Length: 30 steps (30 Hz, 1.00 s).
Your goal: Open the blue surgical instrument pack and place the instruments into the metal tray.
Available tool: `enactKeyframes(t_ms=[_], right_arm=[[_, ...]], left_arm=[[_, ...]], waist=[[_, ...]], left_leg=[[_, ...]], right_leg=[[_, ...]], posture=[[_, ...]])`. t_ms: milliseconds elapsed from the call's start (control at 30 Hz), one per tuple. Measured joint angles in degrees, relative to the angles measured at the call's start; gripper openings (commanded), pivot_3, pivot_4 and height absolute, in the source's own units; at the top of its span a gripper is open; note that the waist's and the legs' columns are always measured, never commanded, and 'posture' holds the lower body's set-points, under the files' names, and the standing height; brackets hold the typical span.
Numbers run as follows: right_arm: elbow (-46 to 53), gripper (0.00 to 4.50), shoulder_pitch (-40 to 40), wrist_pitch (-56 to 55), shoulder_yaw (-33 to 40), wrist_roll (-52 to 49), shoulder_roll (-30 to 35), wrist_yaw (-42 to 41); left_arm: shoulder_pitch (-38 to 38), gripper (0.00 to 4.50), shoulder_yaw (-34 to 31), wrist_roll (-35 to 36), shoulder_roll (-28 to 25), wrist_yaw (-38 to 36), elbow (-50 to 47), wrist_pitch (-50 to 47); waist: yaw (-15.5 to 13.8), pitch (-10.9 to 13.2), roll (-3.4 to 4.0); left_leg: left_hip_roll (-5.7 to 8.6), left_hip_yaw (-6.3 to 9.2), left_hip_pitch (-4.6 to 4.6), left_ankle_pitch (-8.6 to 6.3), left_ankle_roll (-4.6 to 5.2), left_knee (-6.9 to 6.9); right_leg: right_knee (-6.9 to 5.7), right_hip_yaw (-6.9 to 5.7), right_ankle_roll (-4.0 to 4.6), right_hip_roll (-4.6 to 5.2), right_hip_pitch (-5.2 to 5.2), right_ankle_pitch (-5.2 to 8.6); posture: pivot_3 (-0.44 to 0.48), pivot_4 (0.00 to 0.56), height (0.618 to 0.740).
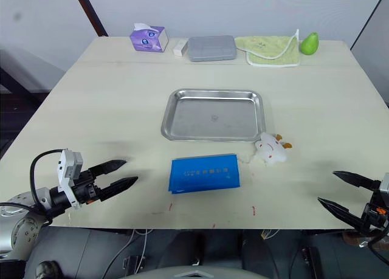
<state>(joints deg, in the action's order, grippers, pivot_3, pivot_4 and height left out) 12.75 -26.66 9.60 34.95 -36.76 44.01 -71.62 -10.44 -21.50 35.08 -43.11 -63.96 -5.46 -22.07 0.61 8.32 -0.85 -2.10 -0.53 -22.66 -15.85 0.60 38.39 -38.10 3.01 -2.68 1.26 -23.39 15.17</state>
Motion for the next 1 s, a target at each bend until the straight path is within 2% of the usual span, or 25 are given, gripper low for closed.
enactKeyframes(t_ms=[133,233,300,400,433,467,567,800,833,1000], right_arm=[[0.1,4.5,1.4,0.0,-0.5,0.2,-1.7,2.0],[3.8,4.5,4.5,3.3,-4.5,2.5,-3.8,10.5],[6.1,4.5,5.6,4.9,-5.9,2.8,-3.8,12.8],[9.8,4.5,7.7,7.2,-7.9,3.8,-3.0,16.2],[13.1,4.5,11.8,12.3,-11.5,5.3,-0.4,20.7],[14.3,4.5,13.4,14.1,-12.8,5.0,0.4,21.1],[15.9,3.74,18.3,19.2,-19.1,4.1,4.5,19.5],[14.5,0.31,27.6,22.1,-32.8,8.6,5.8,18.0],[13.7,0.01,28.5,22.0,-34.2,9.6,6.1,17.8],[10.2,0.0,35.5,22.2,-43.3,15.2,6.1,16.2]], left_arm=[[0.7,4.44,0.1,-0.1,0.0,-0.1,0.0,0.2],[2.6,4.44,0.8,-0.8,0.4,-0.1,-0.7,2.2],[3.4,4.44,1.7,-0.9,0.4,0.0,-1.3,2.2],[4.5,4.44,3.3,-1.2,-0.3,-0.3,-2.1,1.1],[7.1,4.44,6.5,-2.4,-2.6,-2.3,-1.5,0.7],[8.3,4.44,7.0,-2.5,-2.9,-3.2,-1.4,0.6],[12.1,3.7,9.8,-3.4,-5.1,-7.3,1.7,0.7],[17.1,0.53,15.9,-6.6,-6.0,-14.8,8.1,3.8],[17.7,0.17,16.4,-6.9,-6.0,-15.1,8.7,3.9],[21.3,0.08,21.6,-11.5,-5.3,-17.0,11.9,7.3]], waist=[[0.0,0.0,-0.03],[0.0,0.0,0.04],[0.0,0.0,0.06],[0.0,0.0,0.06],[0.1,0.0,0.03],[0.0,0.0,0.04],[0.0,0.0,0.03],[0.1,0.1,-0.03],[0.0,0.1,-0.04],[0.0,0.1,-0.05]], left_leg=[[-0.01,0.01,0.0,0.0,0.0,0.0],[-0.01,-0.01,0.0,0.0,0.0,0.0],[-0.01,-0.02,0.0,0.0,0.0,0.0],[-0.01,0.0,0.0,0.0,0.0,0.0],[0.04,-0.01,-0.01,0.0,0.0,0.02],[0.04,-0.02,-0.01,0.0,0.0,0.02],[0.04,-0.01,-0.01,0.0,0.0,0.02],[0.02,-0.02,-0.09,0.0,0.0,0.03],[0.02,-0.02,-0.1,0.0,0.01,0.05],[0.02,-0.02,-0.12,0.0,0.01,0.07]], right_leg=[[0.0,-0.01,0.01,-0.02,0.0,0.0],[-0.02,0.03,0.01,-0.02,-0.01,-0.01],[-0.02,0.04,0.01,-0.02,-0.01,-0.01],[-0.03,0.03,0.01,-0.05,-0.01,-0.01],[-0.03,0.03,0.04,-0.09,-0.01,-0.04],[-0.02,0.02,0.05,-0.1,-0.02,-0.04],[0.0,0.02,0.06,-0.19,-0.02,-0.04],[0.02,0.01,0.07,-0.21,-0.07,-0.05],[0.02,0.01,0.07,-0.21,-0.08,-0.05],[-0.01,0.01,0.08,-0.23,-0.1,-0.06]], posture=[[0.0,0.15,0.74],[0.0,0.15,0.74],[0.0,0.15,0.74],[0.0,0.15,0.74],[0.0,0.15,0.74],[0.0,0.15,0.74],[0.0,0.15,0.74],[0.0,0.15,0.74],[0.0,0.15,0.74],[0.0,0.15,0.74]])
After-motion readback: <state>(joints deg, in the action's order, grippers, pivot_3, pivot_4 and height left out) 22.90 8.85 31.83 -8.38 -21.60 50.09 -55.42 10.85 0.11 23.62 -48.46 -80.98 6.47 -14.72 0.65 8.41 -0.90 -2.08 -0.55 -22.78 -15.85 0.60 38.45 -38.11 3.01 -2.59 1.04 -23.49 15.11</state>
